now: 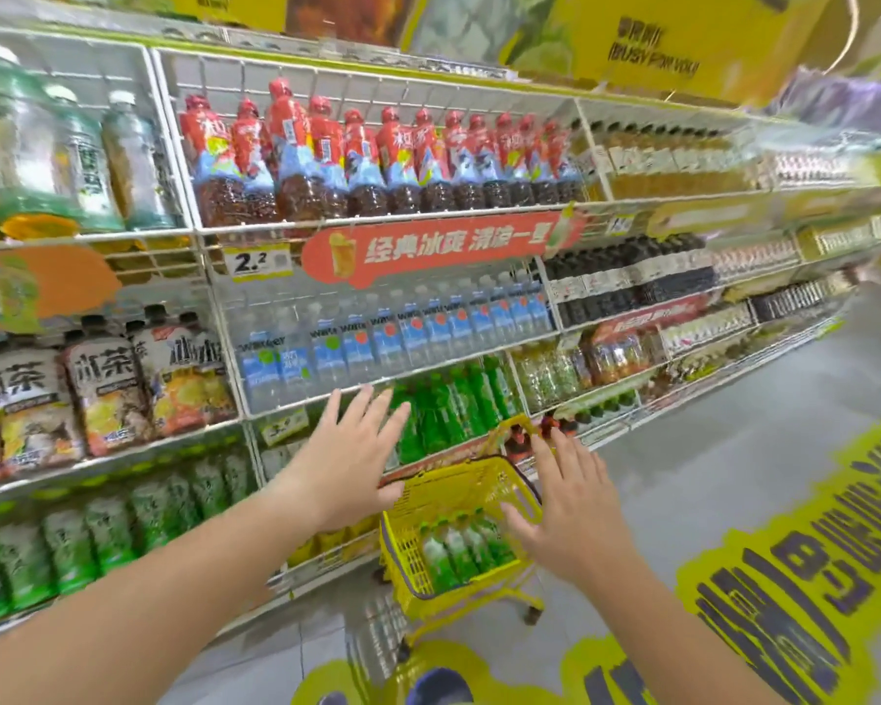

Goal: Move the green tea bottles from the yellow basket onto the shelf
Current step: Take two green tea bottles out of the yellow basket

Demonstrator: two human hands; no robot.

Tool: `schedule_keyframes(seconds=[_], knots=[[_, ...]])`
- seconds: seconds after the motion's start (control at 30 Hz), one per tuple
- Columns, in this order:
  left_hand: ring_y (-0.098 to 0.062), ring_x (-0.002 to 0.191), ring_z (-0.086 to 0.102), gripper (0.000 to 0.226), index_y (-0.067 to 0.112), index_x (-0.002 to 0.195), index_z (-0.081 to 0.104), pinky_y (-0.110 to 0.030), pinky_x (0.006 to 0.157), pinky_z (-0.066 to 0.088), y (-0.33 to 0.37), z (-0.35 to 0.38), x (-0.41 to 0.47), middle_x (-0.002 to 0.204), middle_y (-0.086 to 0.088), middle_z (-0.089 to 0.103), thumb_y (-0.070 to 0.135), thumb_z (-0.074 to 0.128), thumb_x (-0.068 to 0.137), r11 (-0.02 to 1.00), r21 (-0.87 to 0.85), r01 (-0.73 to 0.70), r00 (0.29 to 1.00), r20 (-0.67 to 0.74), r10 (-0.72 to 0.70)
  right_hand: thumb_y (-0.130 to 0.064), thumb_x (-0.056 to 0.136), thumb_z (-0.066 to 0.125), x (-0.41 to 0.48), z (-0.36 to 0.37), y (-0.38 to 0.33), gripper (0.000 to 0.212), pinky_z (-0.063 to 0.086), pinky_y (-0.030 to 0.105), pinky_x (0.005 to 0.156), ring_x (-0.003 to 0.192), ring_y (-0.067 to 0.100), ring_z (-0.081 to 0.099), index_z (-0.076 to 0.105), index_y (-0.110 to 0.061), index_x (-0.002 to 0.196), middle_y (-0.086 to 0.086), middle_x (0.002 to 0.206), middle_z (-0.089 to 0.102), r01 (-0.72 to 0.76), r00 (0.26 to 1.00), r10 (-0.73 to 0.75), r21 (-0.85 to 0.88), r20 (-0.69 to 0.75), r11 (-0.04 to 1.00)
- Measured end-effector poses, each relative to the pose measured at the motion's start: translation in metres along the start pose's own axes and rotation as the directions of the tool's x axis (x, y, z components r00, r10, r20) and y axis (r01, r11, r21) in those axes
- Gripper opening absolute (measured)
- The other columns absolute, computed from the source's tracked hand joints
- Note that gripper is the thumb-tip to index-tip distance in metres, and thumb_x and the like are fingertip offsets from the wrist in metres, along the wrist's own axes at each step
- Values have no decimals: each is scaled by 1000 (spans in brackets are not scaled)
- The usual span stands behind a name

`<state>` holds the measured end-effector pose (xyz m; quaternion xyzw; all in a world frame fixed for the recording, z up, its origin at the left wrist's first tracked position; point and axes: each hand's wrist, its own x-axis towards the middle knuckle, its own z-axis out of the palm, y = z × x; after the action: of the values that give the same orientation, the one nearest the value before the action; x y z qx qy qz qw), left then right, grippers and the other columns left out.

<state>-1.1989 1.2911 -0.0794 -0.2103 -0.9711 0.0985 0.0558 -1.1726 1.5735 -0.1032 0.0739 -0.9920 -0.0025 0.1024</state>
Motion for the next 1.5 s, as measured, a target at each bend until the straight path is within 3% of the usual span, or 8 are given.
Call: schedule_keyframes(seconds=[0.37,0.57,0.73,0.93,1.1,1.23,1.33,1.5], knots=[[-37,152,11,95,13,160,4,-58,121,12,64,37,135,165,-17,16,70,31,89,998,-54,21,999,-24,-22,-70,82,34,60,13,109,89,28,52,117,142,36,37,43,-11,149,15,152,43,54,997,-48,-94,59,994],[-37,153,8,91,11,159,2,-59,121,12,111,76,213,165,-17,13,66,31,92,986,-118,120,992,48,-115,-67,80,44,114,44,181,84,23,46,110,132,38,49,56,-8,138,18,143,53,110,987,-90,-148,136,983],[-37,153,7,91,10,159,-1,-58,121,12,138,98,252,165,-18,12,66,30,95,979,-109,170,979,136,-155,-67,78,45,159,86,222,84,26,47,108,130,38,52,57,-8,137,18,141,55,198,967,-174,-123,184,972],[-37,152,9,90,9,158,-5,-58,120,14,160,124,275,165,-18,13,68,24,96,972,-50,229,939,273,-207,-67,80,38,207,153,235,86,42,53,108,131,39,50,55,-6,138,20,141,54,293,918,-294,44,266,955],[-37,151,16,91,9,159,3,-57,120,16,178,158,300,163,-19,21,64,33,94,927,-52,373,879,341,-334,-63,80,37,242,217,243,85,42,55,108,131,42,49,54,-4,138,23,139,54,397,842,-423,146,335,906],[-36,152,14,92,10,159,2,-56,120,16,195,202,321,164,-18,17,66,24,89,890,-49,452,814,431,-390,-63,81,36,261,272,251,85,38,55,110,134,41,44,49,-6,142,21,144,49,423,782,-490,249,385,871],[-35,152,16,94,12,159,10,-56,120,19,208,254,331,163,-16,23,67,17,83,833,-69,549,746,491,-451,-66,83,33,264,324,252,87,27,50,118,146,36,27,32,-13,153,15,158,32,419,722,-516,303,460,856],[-35,152,14,95,13,159,3,-55,121,18,233,353,332,164,-16,19,67,37,89,799,-53,599,652,611,-449,-61,88,45,251,427,242,82,25,43,118,147,32,24,25,-16,154,12,160,26,398,640,-550,380,536,835]])
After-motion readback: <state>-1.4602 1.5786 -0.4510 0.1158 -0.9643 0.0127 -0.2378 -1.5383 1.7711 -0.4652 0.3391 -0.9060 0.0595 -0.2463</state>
